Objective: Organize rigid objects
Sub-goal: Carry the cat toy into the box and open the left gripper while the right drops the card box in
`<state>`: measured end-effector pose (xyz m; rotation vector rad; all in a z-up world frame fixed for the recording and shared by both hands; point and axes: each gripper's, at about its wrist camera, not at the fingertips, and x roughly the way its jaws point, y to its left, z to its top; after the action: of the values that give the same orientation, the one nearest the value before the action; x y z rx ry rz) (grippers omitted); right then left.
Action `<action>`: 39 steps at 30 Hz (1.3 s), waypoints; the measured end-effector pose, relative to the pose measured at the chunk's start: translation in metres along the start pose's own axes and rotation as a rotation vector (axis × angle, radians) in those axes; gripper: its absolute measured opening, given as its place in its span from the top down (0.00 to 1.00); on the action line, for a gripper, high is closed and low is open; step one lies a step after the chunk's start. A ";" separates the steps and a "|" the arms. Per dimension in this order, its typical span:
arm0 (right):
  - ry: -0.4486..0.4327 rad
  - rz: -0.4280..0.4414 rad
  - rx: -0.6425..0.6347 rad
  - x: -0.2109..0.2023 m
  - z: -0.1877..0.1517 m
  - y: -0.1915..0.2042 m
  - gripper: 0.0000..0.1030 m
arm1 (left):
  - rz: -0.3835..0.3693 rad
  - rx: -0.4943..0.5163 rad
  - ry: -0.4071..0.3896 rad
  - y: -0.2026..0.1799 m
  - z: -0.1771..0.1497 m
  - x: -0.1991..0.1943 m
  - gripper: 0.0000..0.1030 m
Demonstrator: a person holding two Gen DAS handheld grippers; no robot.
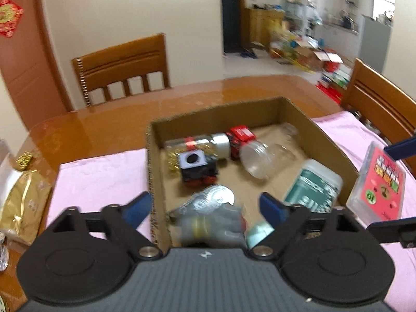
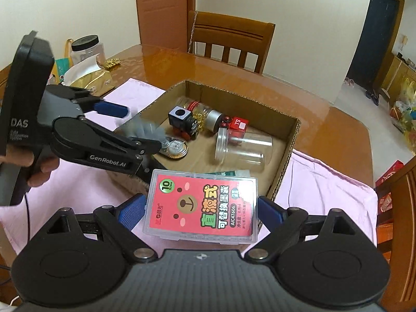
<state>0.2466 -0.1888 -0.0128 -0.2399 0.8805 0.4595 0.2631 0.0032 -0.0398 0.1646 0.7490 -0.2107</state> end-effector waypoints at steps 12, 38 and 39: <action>-0.003 0.013 -0.026 0.059 0.045 0.005 0.09 | 0.159 -0.149 -0.084 0.041 -0.008 -0.060 0.01; 0.112 -0.174 0.373 -0.016 0.020 -0.002 0.00 | 0.149 -0.172 0.139 -0.001 0.019 -0.081 0.01; 0.111 -0.184 0.382 -0.019 0.018 -0.003 0.00 | 0.147 -0.166 0.143 -0.004 0.020 -0.082 0.01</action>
<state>0.2499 -0.1895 0.0132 0.0060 1.0263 0.1022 0.2166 0.0060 0.0305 0.0772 0.8889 0.0040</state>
